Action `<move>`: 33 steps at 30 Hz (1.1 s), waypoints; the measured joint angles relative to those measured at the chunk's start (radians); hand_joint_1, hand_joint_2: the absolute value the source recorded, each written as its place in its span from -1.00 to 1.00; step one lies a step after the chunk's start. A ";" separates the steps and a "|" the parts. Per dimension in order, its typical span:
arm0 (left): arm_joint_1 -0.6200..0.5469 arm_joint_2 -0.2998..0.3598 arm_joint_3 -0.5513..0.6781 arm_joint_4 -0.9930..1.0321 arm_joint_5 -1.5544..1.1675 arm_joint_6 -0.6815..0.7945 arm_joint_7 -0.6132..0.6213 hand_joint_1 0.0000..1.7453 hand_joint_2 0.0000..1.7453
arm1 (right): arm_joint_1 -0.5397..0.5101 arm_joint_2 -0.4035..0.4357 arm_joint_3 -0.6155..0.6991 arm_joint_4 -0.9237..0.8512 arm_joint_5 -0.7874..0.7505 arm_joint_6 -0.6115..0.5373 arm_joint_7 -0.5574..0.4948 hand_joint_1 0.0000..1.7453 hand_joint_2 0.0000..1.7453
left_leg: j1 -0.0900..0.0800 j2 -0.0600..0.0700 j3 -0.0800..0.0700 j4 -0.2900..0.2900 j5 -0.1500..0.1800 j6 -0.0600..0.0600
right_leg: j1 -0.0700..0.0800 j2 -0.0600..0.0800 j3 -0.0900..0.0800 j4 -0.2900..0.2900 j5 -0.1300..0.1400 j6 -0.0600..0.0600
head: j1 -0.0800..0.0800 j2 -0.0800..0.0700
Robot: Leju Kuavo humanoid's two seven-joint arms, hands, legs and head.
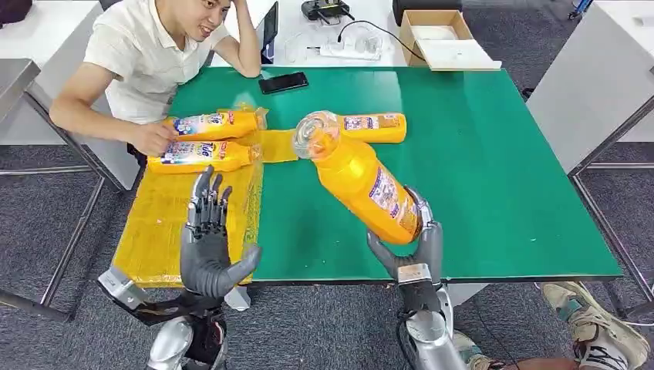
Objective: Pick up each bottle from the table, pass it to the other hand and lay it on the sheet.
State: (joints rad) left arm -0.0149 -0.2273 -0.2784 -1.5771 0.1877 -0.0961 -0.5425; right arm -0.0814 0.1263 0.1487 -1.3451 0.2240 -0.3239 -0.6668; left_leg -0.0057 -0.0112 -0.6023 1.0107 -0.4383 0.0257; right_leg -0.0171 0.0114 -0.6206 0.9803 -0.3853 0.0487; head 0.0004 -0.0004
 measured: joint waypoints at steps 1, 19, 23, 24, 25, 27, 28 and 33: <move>0.001 -0.002 -0.012 0.007 -0.006 -0.002 0.000 -1.00 1.00 | 0.001 0.008 0.008 -0.005 -0.010 0.000 0.000 1.00 1.00 | 0.000 0.000 0.000 0.000 0.000 0.000 | 0.000 0.000 0.000 0.000 0.000 0.000 | 0.000 0.000; -0.020 -0.003 -0.092 0.057 -0.145 0.011 -0.089 -1.00 1.00 | -0.045 0.068 0.231 0.158 0.019 0.187 0.000 1.00 1.00 | 0.000 0.000 0.000 0.000 0.000 0.000 | 0.000 0.000 0.000 0.000 0.000 0.000 | 0.000 0.000; -0.024 0.001 -0.088 0.057 -0.090 -0.017 -0.083 -1.00 1.00 | -0.056 0.068 0.274 0.199 0.045 0.199 0.000 1.00 1.00 | 0.000 0.000 0.000 0.000 0.000 0.000 | 0.000 0.000 0.000 0.000 0.000 0.000 | 0.000 0.000; -0.026 0.003 -0.086 0.057 -0.082 -0.023 -0.081 -1.00 1.00 | -0.057 0.067 0.283 0.205 0.048 0.204 0.000 1.00 1.00 | 0.000 0.000 -0.001 0.000 0.000 0.000 | 0.000 0.000 0.000 0.000 0.000 0.000 | 0.000 0.000; -0.028 0.005 -0.084 0.057 -0.069 -0.034 -0.079 -1.00 1.00 | -0.057 0.067 0.294 0.211 0.048 0.211 0.000 1.00 1.00 | 0.000 0.000 -0.001 0.000 0.000 0.000 | 0.000 0.000 0.000 0.000 0.000 0.000 | 0.000 0.000; -0.030 0.009 -0.082 0.057 -0.041 -0.060 -0.077 -1.00 1.00 | -0.058 0.066 0.312 0.221 0.048 0.219 0.000 1.00 1.00 | 0.000 0.000 -0.001 0.000 0.000 0.000 | 0.000 0.000 0.000 0.000 0.000 0.000 | 0.000 0.000; -0.031 0.011 -0.081 0.057 -0.023 -0.079 -0.075 -1.00 1.00 | -0.060 0.064 0.320 0.224 0.047 0.224 0.000 1.00 1.00 | 0.000 0.000 -0.001 0.000 0.000 0.000 | 0.000 0.000 0.000 0.000 0.000 0.000 | 0.000 0.000; -0.033 0.020 -0.068 0.057 0.001 -0.113 -0.071 -1.00 1.00 | -0.067 0.055 0.343 0.235 0.043 0.227 0.000 1.00 1.00 | 0.000 0.000 0.000 0.000 0.000 0.000 | 0.000 0.000 0.000 0.000 0.000 0.000 | 0.000 0.000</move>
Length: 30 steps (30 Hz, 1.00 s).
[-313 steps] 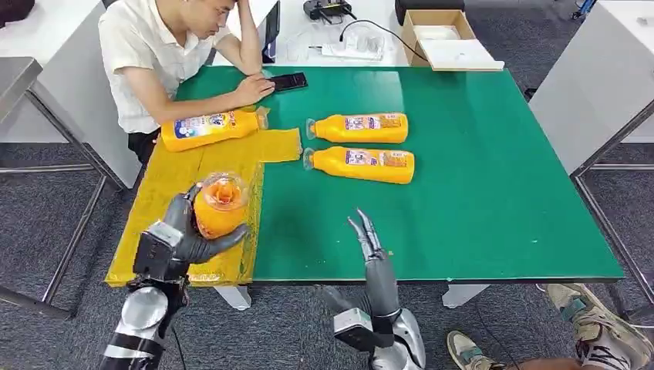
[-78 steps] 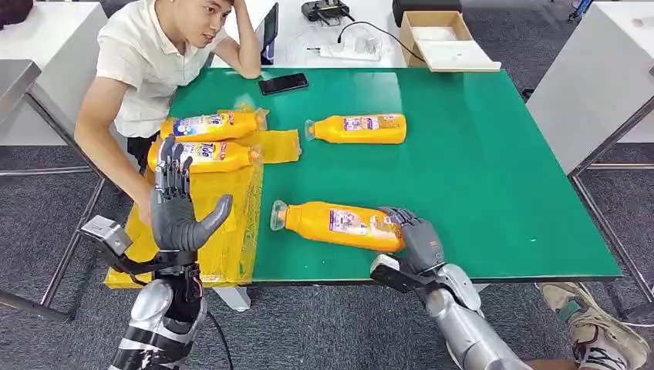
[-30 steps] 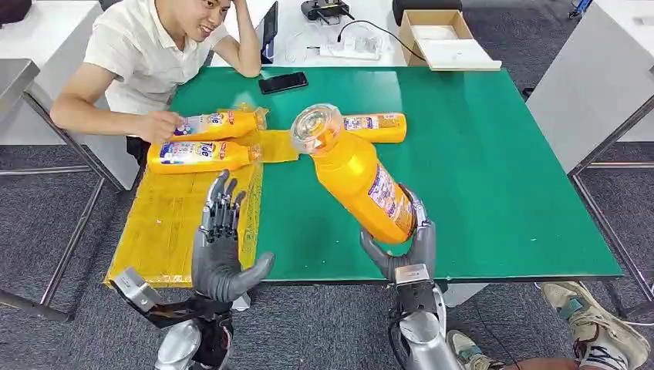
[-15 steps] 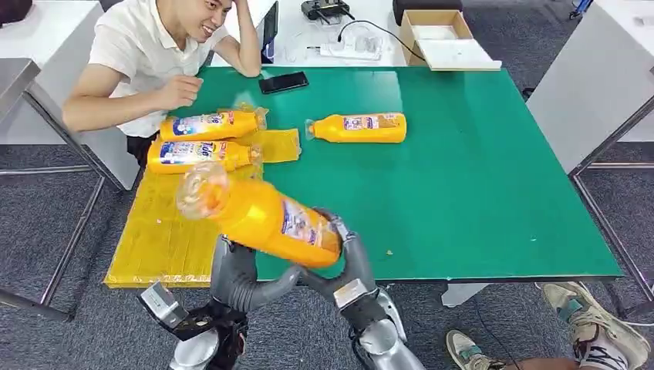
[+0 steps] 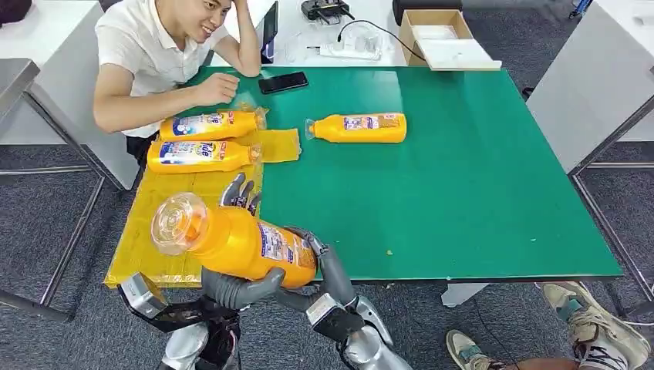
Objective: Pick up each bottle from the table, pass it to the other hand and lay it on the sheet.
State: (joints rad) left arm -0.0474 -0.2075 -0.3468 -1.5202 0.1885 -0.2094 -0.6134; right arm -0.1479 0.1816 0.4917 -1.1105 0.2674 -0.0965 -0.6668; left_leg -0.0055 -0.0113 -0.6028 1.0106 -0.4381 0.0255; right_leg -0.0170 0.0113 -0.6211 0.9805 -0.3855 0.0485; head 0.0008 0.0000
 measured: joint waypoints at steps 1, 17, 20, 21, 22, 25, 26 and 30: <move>0.000 0.002 0.002 0.000 0.000 -0.003 0.000 -1.00 1.00 | -0.001 0.000 0.002 0.002 -0.001 0.000 0.000 1.00 1.00 | 0.000 0.000 0.000 0.000 0.000 0.000 | 0.000 0.000 0.000 0.000 0.000 0.000 | 0.000 0.000; -0.003 0.042 0.031 0.026 0.139 -0.220 0.055 1.00 1.00 | -0.011 -0.043 0.064 0.005 -0.052 0.012 0.000 1.00 1.00 | 0.000 0.000 0.000 0.000 0.000 0.000 | 0.000 0.000 0.000 0.000 0.000 0.000 | 0.000 0.000; -0.003 0.043 0.033 0.026 0.139 -0.224 0.055 1.00 1.00 | -0.010 -0.046 0.069 0.005 -0.053 0.013 0.000 -0.14 1.00 | 0.000 0.000 0.000 0.000 0.000 0.000 | 0.000 0.000 0.000 0.000 0.000 0.000 | 0.000 0.000; -0.003 0.044 0.034 0.026 0.139 -0.228 0.056 1.00 1.00 | -0.010 -0.047 0.070 0.005 -0.053 0.013 0.000 -1.00 1.00 | 0.000 0.000 0.000 0.000 0.000 0.000 | 0.000 0.000 0.000 0.000 0.000 0.000 | 0.000 0.000; -0.003 0.045 0.034 0.026 0.139 -0.231 0.056 1.00 1.00 | -0.010 -0.049 0.072 0.005 -0.053 0.013 0.000 -1.00 1.00 | 0.000 0.000 0.000 0.000 0.000 0.000 | 0.000 0.000 0.000 0.000 0.000 0.000 | 0.000 0.000; -0.004 0.049 0.040 0.026 0.136 -0.246 0.060 1.00 1.00 | -0.010 -0.053 0.076 0.005 -0.053 0.010 0.000 -1.00 1.00 | 0.000 0.000 0.000 0.000 0.000 0.000 | 0.000 0.000 0.000 0.000 0.000 0.000 | 0.000 0.000; -0.004 0.051 0.040 0.026 0.135 -0.251 0.064 1.00 1.00 | -0.010 -0.055 0.076 0.006 -0.055 0.010 0.000 -1.00 1.00 | 0.000 0.000 0.000 0.000 0.000 0.000 | 0.000 0.000 0.000 0.000 0.000 0.000 | 0.000 0.000; -0.003 0.056 0.041 0.029 0.132 -0.266 0.072 1.00 1.00 | -0.010 -0.057 0.074 0.014 -0.052 0.010 0.000 -1.00 -1.00 | 0.000 0.000 0.000 0.000 0.000 0.000 | 0.000 0.000 0.000 0.000 0.000 0.000 | 0.000 0.000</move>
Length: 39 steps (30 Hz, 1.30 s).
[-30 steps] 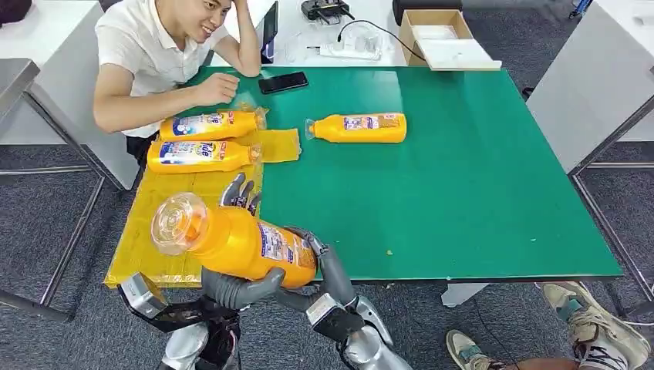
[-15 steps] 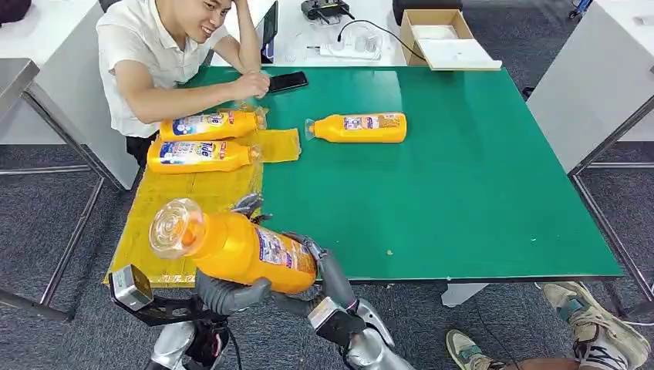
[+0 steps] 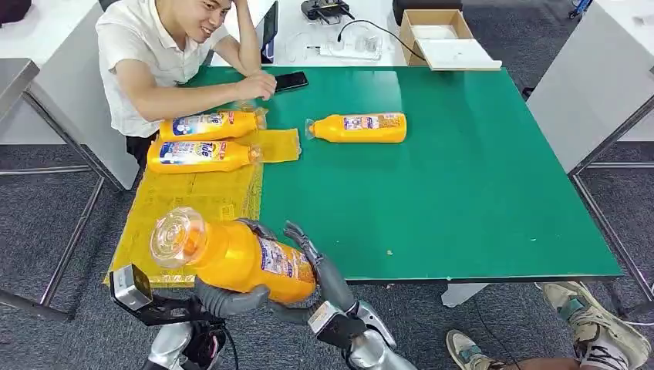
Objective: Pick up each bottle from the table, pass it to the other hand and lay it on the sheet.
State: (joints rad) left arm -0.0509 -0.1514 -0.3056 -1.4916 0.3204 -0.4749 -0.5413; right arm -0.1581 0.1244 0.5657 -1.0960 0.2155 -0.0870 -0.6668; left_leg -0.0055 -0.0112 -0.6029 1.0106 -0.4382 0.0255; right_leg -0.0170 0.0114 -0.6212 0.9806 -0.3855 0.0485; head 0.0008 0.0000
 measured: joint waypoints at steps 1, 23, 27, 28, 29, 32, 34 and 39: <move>0.000 0.002 0.000 0.000 -0.003 -0.003 0.002 1.00 1.00 | 0.000 0.000 0.000 0.001 0.004 0.000 0.000 -1.00 -1.00 | 0.000 0.000 0.000 0.000 0.000 0.000 | 0.000 0.000 0.000 0.000 0.000 0.000 | 0.000 0.000; -0.059 0.061 0.056 0.037 -0.323 0.367 0.129 1.00 1.00 | 0.039 -0.074 -0.140 -0.116 0.201 -0.477 0.000 -1.00 -1.00 | 0.000 0.000 0.000 0.000 0.000 0.000 | 0.000 0.000 0.000 0.000 0.000 0.000 | 0.000 0.000; -0.094 0.074 0.095 0.037 -0.433 0.516 0.129 1.00 1.00 | 0.058 -0.096 -0.208 -0.131 0.231 -0.522 0.000 -1.00 -1.00 | 0.000 0.000 0.000 0.000 0.001 0.000 | 0.000 0.000 0.000 0.000 0.001 0.000 | 0.000 0.000; -0.112 0.082 0.106 0.037 -0.503 0.580 0.127 1.00 1.00 | 0.068 -0.103 -0.226 -0.147 0.211 -0.539 0.000 -1.00 -1.00 | 0.000 -0.002 0.000 0.000 0.001 0.001 | 0.000 -0.001 0.000 0.000 0.000 0.000 | 0.000 0.000; -0.131 0.090 0.118 0.037 -0.568 0.643 0.127 1.00 1.00 | 0.077 -0.111 -0.244 -0.161 0.196 -0.545 0.000 -1.00 -1.00 | 0.000 -0.002 0.000 0.000 0.001 0.000 | 0.000 -0.001 0.000 0.000 0.001 0.000 | 0.000 0.000; -0.192 0.124 0.132 0.063 -0.855 0.821 0.159 1.00 1.00 | 0.103 -0.126 -0.298 -0.212 0.154 -0.547 0.000 -1.00 -1.00 | 0.000 -0.002 0.000 0.000 0.001 0.000 | 0.000 -0.001 0.000 0.000 0.000 0.000 | 0.000 0.000; -0.241 0.149 0.131 0.119 -1.013 0.871 0.188 1.00 1.00 | 0.112 -0.127 -0.323 -0.253 0.139 -0.547 0.000 -1.00 -1.00 | 0.000 -0.002 0.000 0.000 0.001 0.000 | 0.000 0.000 0.000 0.000 0.001 0.000 | 0.000 0.000; -0.326 0.176 0.124 0.225 -1.073 0.840 0.235 1.00 1.00 | 0.124 -0.132 -0.349 -0.304 0.120 -0.547 0.000 -1.00 -1.00 | 0.000 0.000 0.000 0.000 0.001 0.000 | 0.000 0.000 -0.001 0.000 0.001 0.000 | 0.000 0.000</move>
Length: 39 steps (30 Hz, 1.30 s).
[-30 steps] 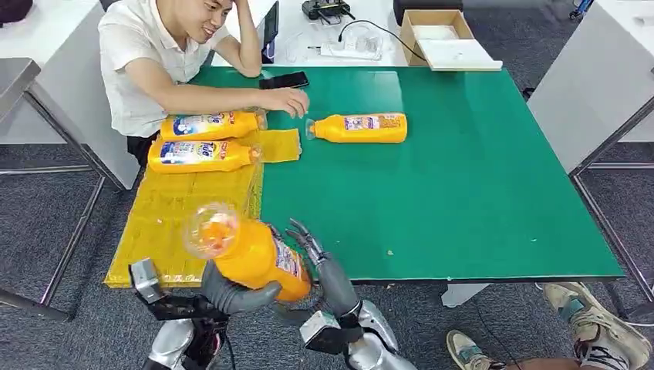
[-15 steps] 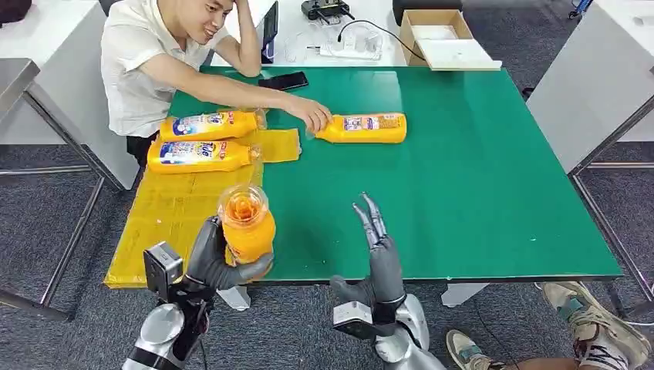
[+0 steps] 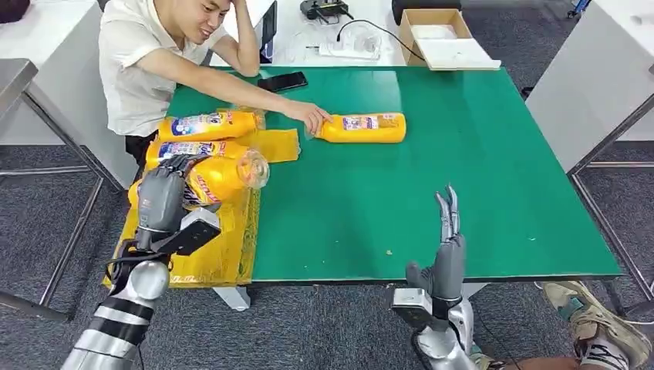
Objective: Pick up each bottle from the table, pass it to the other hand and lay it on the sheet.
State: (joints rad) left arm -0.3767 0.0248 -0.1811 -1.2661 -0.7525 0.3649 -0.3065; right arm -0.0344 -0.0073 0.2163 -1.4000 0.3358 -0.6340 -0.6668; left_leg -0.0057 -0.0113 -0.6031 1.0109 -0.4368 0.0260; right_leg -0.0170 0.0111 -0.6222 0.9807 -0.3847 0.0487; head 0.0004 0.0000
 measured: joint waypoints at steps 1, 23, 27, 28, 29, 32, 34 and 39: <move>-0.037 0.003 -0.010 0.052 -0.028 -0.018 0.028 1.00 1.00 | -0.004 0.000 0.003 -0.003 -0.008 0.000 0.000 -1.00 -1.00 | 0.000 -0.002 -0.001 0.000 0.001 0.002 | 0.000 -0.001 0.000 0.000 0.000 0.000 | 0.001 0.000; -0.419 -0.049 -0.170 0.756 -0.156 -0.331 0.051 1.00 1.00 | -0.077 -0.007 0.121 0.038 -0.139 0.008 0.000 -1.00 -1.00 | 0.000 -0.001 -0.002 0.000 0.002 0.001 | 0.000 -0.001 0.000 0.000 0.001 0.001 | 0.000 0.000; -0.432 -0.056 -0.179 0.800 -0.142 -0.372 0.057 1.00 1.00 | -0.085 -0.007 0.129 0.053 -0.148 0.008 0.000 -1.00 -1.00 | 0.000 -0.001 -0.001 0.000 0.002 0.001 | 0.000 -0.001 0.000 0.001 0.001 0.001 | 0.000 0.000; -0.432 -0.057 -0.180 0.808 -0.141 -0.377 0.061 1.00 1.00 | -0.087 -0.008 0.132 0.056 -0.150 0.008 0.000 -1.00 -1.00 | 0.000 0.000 -0.001 0.000 0.002 0.001 | 0.000 -0.001 0.000 0.001 0.001 0.001 | 0.000 0.000; -0.432 -0.057 -0.182 0.816 -0.141 -0.383 0.067 1.00 1.00 | -0.089 -0.009 0.133 0.059 -0.153 0.008 0.000 -1.00 -1.00 | 0.000 0.000 -0.002 0.000 0.002 0.001 | 0.000 -0.001 0.000 0.001 0.001 0.001 | 0.000 0.000; -0.432 -0.057 -0.187 0.833 -0.147 -0.388 0.075 1.00 1.00 | -0.091 -0.009 0.134 0.066 -0.157 0.008 0.000 -1.00 -1.00 | 0.000 -0.001 -0.002 0.000 0.002 0.001 | 0.000 -0.001 0.000 0.001 0.001 0.001 | 0.000 0.000; -0.432 -0.057 -0.187 0.841 -0.146 -0.388 0.076 1.00 1.00 | -0.092 -0.010 0.135 0.070 -0.157 0.008 0.000 -1.00 -1.00 | 0.000 -0.001 -0.002 0.000 0.002 0.001 | 0.000 -0.001 0.000 0.001 0.001 0.001 | 0.000 0.000; -0.436 -0.057 -0.192 0.855 -0.147 -0.388 0.077 1.00 1.00 | -0.095 -0.010 0.136 0.077 -0.157 0.008 0.000 -1.00 -1.00 | 0.000 -0.001 -0.002 0.000 0.002 0.001 | 0.000 -0.001 0.000 0.001 0.001 0.001 | 0.000 0.000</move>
State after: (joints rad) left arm -0.8132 -0.0324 -0.3734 -0.4109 -0.8991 -0.0229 -0.2293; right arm -0.1297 -0.0175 0.3525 -1.3226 0.1789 -0.6260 -0.6668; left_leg -0.0058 -0.0119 -0.6047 1.0111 -0.4349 0.0274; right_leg -0.0173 0.0104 -0.6221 0.9813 -0.3835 0.0498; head 0.0004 0.0000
